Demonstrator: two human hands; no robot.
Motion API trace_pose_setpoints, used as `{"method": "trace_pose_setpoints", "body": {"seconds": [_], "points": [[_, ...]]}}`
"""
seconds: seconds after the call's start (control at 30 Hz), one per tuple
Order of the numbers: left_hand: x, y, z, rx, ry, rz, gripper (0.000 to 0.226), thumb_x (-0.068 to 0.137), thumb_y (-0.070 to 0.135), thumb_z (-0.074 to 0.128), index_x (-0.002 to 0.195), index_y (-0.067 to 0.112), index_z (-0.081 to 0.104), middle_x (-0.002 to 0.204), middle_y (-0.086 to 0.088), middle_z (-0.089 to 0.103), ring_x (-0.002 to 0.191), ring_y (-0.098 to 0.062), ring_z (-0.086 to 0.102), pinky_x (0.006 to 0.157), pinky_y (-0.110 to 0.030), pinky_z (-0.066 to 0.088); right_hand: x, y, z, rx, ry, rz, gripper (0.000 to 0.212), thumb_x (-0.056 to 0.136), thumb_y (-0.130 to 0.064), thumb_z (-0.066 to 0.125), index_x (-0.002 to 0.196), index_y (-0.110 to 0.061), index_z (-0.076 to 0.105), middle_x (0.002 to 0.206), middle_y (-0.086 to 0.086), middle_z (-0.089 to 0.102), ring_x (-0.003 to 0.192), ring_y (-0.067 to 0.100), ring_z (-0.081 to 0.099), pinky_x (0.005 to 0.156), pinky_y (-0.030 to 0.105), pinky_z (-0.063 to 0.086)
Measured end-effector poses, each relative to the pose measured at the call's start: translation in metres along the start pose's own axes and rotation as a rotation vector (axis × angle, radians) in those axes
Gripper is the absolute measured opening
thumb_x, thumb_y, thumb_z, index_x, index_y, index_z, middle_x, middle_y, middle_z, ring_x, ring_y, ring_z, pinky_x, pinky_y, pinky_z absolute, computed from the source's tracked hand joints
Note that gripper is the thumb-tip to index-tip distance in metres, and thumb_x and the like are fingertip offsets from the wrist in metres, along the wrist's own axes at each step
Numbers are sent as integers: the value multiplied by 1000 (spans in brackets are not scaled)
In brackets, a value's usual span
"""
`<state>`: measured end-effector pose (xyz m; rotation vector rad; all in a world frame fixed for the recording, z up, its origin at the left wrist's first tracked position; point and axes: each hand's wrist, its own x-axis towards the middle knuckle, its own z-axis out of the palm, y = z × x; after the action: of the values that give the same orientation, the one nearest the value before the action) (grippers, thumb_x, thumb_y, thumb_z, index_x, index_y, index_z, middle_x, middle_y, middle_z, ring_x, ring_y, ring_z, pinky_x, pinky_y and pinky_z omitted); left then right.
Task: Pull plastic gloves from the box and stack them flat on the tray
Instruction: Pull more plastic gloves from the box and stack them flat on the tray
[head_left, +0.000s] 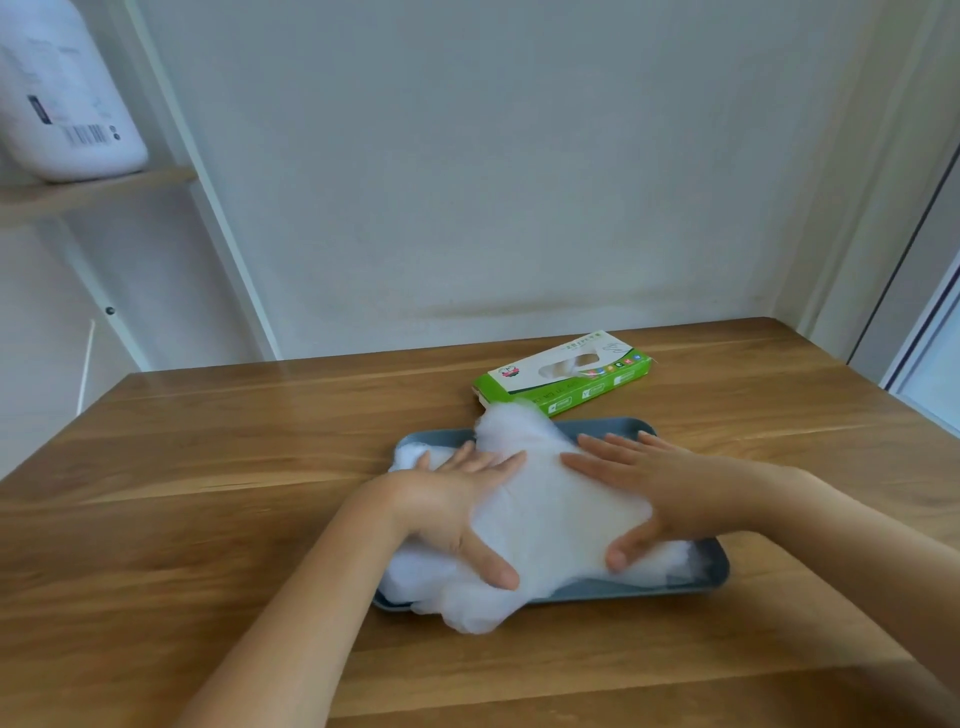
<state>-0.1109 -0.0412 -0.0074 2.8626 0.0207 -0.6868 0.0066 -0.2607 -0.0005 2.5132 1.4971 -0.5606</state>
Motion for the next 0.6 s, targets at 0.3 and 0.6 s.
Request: {"method": "trace_pose_setpoints", "body": {"seconds": [0.3, 0.6], "points": [[-12, -16, -12, -93, 122, -31, 112, 69, 68, 71, 154, 33, 7, 157, 13, 20, 146, -12, 12, 121, -36, 9, -12, 10, -26, -19, -152, 93, 116, 68, -64, 71, 147, -46, -11, 157, -18, -13, 145, 18, -13, 116, 42, -5], [4, -22, -57, -281, 513, -81, 43, 90, 45, 61, 131, 34, 55, 132, 18, 55, 120, -3, 50, 94, -21, 40, 46, 51, -55, 315, 585, 108, 22, 92, -36, 56, 108, -28, 69, 99, -14, 65, 90, 5, 57, 71, 12, 40]]}}
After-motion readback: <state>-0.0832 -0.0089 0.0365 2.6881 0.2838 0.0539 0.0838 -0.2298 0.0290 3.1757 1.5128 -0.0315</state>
